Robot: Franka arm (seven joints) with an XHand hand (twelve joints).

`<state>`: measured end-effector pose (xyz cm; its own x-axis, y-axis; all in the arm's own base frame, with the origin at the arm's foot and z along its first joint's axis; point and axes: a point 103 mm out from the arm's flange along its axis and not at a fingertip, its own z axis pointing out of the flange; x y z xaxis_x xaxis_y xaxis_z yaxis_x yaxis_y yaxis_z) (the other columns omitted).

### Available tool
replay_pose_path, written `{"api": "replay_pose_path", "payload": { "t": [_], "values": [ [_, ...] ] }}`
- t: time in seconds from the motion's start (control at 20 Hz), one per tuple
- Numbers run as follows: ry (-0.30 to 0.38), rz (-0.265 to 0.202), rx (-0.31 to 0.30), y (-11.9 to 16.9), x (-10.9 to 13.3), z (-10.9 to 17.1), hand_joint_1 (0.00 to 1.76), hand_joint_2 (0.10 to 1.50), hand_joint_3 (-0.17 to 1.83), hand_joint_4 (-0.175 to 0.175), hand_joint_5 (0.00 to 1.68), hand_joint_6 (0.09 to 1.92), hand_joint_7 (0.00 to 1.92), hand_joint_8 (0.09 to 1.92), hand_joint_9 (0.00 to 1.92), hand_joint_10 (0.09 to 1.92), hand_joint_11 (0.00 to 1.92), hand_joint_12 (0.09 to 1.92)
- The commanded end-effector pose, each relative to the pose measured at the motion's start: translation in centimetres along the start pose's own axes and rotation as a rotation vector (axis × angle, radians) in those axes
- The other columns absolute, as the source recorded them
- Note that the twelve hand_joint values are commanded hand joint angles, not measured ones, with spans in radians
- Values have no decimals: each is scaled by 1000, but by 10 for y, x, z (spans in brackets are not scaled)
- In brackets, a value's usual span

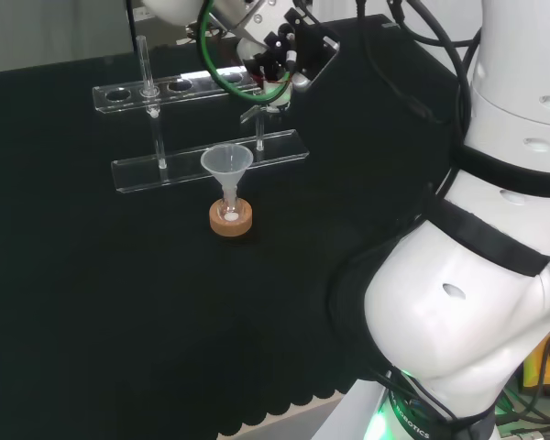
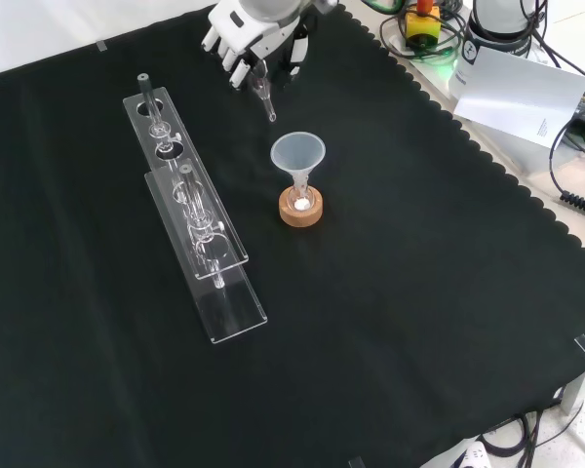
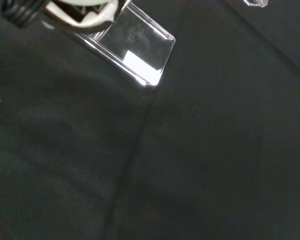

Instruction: Put the weighing funnel back on the table.

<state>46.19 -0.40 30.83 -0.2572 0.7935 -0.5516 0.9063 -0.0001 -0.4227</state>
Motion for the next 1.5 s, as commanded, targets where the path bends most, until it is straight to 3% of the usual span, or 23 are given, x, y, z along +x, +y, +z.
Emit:
{"api": "replay_pose_path", "payload": {
  "t": [0.05, 0.75, 1.5],
  "values": [
    [50, 3, -4, 2, -10, 16, 1070, 710, 741, 171, 1073, 1052, 916, 775, 1038, 514, 652, 1165],
    [217, 10, -27, 13, -34, 69, 1070, 713, 738, 168, 1071, 1054, 919, 776, 1042, 514, 659, 1160],
    [331, 11, -74, 41, -25, 134, 1070, 716, 734, 163, 1068, 1057, 922, 776, 1047, 512, 676, 1156]
  ]
}}
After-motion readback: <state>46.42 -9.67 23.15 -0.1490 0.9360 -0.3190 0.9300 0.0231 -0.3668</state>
